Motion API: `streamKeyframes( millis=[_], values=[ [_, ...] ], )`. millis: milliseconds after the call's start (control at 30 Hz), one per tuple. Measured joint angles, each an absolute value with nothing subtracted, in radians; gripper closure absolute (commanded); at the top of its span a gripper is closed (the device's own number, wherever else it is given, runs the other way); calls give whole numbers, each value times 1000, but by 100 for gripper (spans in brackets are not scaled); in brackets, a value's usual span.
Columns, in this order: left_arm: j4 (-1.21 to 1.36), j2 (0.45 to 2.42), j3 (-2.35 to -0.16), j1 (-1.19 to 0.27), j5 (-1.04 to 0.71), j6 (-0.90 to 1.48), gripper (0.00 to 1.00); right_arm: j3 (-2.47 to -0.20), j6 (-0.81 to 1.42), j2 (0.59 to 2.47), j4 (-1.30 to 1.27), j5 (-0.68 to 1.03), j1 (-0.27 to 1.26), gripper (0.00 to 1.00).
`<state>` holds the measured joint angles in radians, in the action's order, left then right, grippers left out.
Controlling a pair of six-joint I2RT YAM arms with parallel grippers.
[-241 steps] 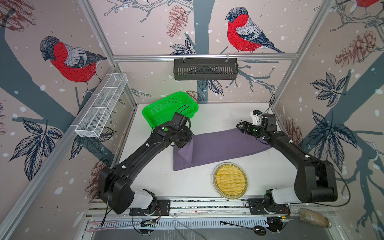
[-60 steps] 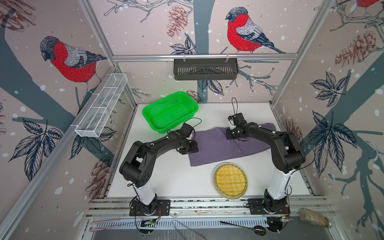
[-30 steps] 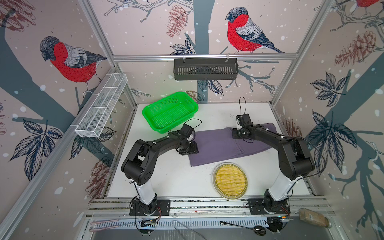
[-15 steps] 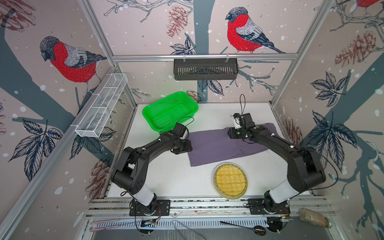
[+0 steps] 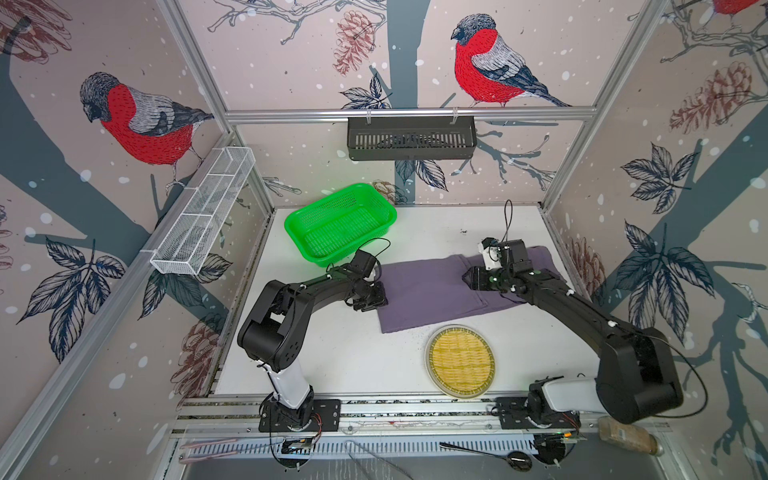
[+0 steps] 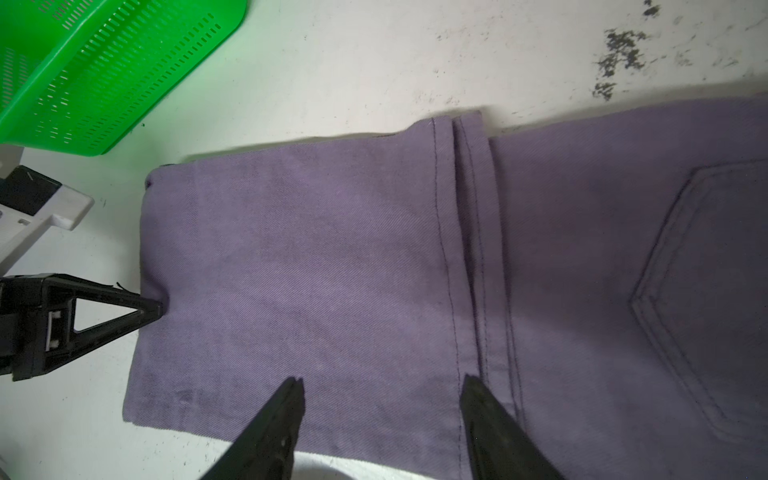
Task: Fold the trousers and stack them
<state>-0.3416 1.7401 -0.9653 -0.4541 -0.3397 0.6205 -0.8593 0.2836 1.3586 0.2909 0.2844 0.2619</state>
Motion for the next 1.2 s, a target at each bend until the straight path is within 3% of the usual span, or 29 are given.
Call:
streamKeyframes(
  millis=[100, 400, 767, 1200],
  values=[
    [-346, 1745, -965, -455, -338, 619, 100, -858, 283, 1342, 297, 285, 247, 35],
    [-459, 1616, -1021, -433, -265, 583, 100, -868, 283, 1327, 310, 287, 213, 34],
    [-676, 1374, -988, -194, -133, 501, 100, -889, 281, 1347, 306, 291, 202, 33],
    [-892, 1259, -1202, 52, 42, 365, 100, -896, 281, 1370, 297, 321, 202, 28]
  ],
)
